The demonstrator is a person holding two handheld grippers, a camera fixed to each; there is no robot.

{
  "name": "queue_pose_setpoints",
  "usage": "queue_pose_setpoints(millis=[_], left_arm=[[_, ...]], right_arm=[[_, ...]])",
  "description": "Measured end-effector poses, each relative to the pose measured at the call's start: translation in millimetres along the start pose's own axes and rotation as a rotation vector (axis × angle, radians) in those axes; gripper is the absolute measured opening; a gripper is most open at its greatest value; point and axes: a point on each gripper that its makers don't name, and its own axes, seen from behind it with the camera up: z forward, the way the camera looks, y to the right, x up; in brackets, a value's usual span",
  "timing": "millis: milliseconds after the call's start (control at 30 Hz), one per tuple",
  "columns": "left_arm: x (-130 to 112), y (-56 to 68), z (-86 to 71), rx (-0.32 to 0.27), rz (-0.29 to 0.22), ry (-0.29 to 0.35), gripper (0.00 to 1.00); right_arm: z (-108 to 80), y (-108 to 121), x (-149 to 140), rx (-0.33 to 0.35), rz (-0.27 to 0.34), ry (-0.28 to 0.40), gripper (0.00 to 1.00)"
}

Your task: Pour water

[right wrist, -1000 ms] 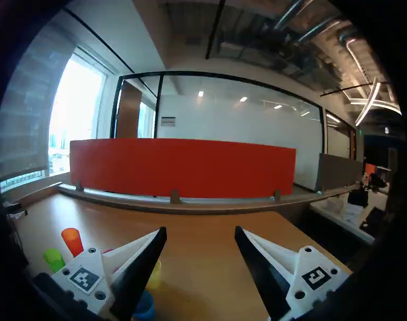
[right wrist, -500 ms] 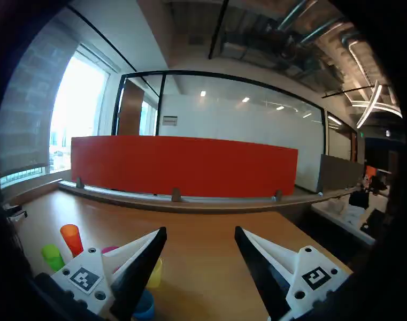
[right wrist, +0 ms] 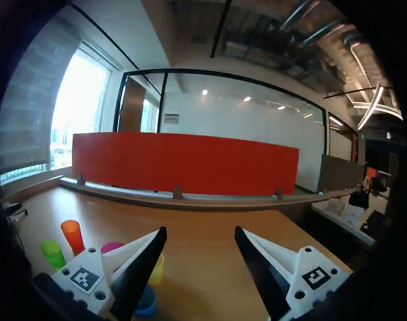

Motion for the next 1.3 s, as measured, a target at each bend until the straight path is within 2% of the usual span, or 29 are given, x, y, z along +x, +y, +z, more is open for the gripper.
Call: queue_pose_setpoints(millis=[800, 1300], left_arm=[[0, 1.7, -0.5, -0.006, 0.005, 0.000, 0.90], [1, 1.3, -0.7, -0.007, 0.006, 0.000, 0.90]], right_arm=[[0.9, 5, 2, -0.014, -0.001, 0.002, 0.99], [-3.8, 19, 19, -0.017, 0.001, 0.045, 0.99]])
